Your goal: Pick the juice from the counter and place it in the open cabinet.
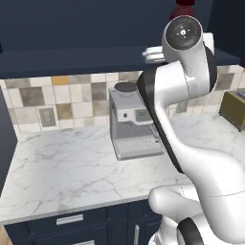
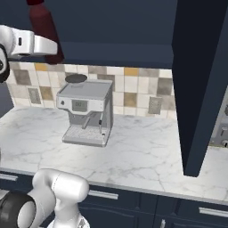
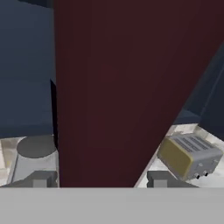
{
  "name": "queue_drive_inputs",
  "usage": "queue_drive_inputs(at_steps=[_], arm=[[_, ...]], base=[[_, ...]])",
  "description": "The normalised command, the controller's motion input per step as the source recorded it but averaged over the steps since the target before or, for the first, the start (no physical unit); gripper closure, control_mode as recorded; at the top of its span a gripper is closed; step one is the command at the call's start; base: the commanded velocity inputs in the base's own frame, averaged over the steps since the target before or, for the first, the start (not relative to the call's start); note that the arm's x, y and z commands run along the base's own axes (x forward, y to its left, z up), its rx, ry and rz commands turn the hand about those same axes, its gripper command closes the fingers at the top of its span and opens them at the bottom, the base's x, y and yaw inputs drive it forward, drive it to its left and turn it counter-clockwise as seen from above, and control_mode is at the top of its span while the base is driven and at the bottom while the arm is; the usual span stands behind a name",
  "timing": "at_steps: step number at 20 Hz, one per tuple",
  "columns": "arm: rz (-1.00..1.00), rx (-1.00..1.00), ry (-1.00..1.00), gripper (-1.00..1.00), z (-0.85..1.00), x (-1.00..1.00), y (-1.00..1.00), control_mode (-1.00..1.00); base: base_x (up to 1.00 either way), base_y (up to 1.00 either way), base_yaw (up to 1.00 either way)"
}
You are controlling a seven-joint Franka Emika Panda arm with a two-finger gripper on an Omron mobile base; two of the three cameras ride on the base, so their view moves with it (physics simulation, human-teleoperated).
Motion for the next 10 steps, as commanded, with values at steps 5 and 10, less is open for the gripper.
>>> queue_drive_inputs(at_steps=[5,10], arm=[[-0.03,0.01,0.08,1.0,0.04,0.33,0.0,-1.0],[0.0,0.0,0.13,1.0,0.02,0.5,0.0,-1.0]], base=[[0.0,0.0,0.0],[0.0,0.0,0.0]])
